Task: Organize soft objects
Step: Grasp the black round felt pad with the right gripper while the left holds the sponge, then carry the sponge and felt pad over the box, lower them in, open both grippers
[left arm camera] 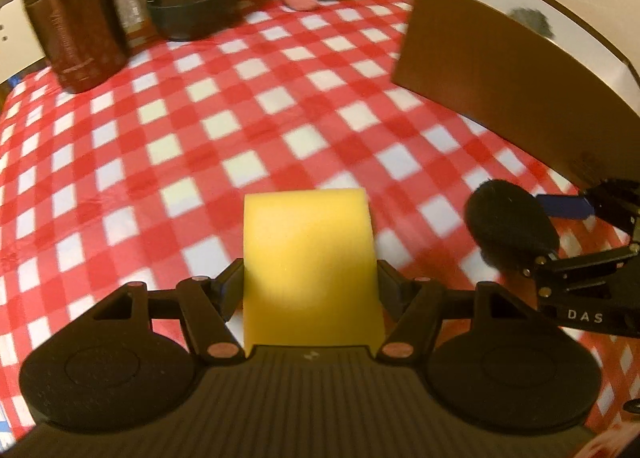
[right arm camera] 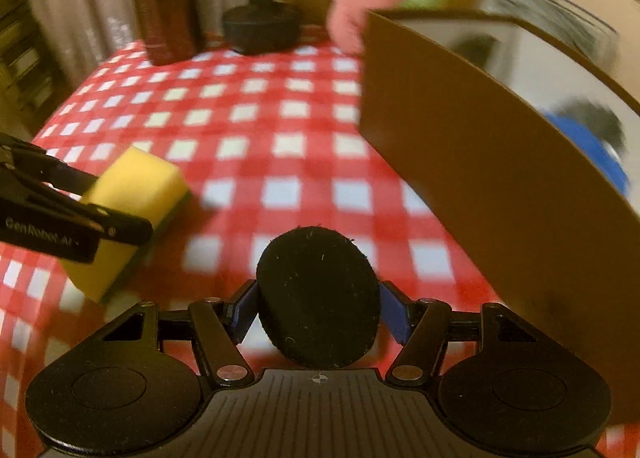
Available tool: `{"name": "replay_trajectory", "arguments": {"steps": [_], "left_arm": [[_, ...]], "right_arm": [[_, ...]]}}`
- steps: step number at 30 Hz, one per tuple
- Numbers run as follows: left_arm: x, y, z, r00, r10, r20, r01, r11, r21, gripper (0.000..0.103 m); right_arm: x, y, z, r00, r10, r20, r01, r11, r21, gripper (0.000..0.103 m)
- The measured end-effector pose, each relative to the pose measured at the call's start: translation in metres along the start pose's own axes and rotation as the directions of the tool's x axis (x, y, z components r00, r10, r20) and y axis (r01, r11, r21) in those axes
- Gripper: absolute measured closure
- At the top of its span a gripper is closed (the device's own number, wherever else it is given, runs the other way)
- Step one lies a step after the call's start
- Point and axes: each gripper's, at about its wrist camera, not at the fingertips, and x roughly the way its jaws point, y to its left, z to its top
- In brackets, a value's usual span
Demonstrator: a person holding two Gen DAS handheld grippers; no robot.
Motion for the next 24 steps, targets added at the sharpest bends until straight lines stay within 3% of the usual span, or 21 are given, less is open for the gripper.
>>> {"name": "replay_trajectory", "arguments": {"steps": [11,15,24], "left_arm": [[-0.006,-0.069,-0.039,0.995,-0.094,-0.043,0.099,0.985,0.140,0.037],[-0.005,-0.084,-0.046,0.998,-0.057,-0.033,0.062,0.979,0.193,0.036],[-0.001,-0.089,-0.045,0.999,-0.021,-0.037,0.027,0.982,0.186,0.036]], "right_arm": [[-0.047,-0.018,-0.068,0.997,-0.063,-0.048,0.069,0.988,0.138,0.039],[-0.049,-0.017,-0.078,0.997,-0.062,-0.051,0.069,0.988,0.140,0.038],[-0.048,-0.011,-0.083,0.997,-0.071,-0.038,0.074,0.993,0.092,0.033]]}}
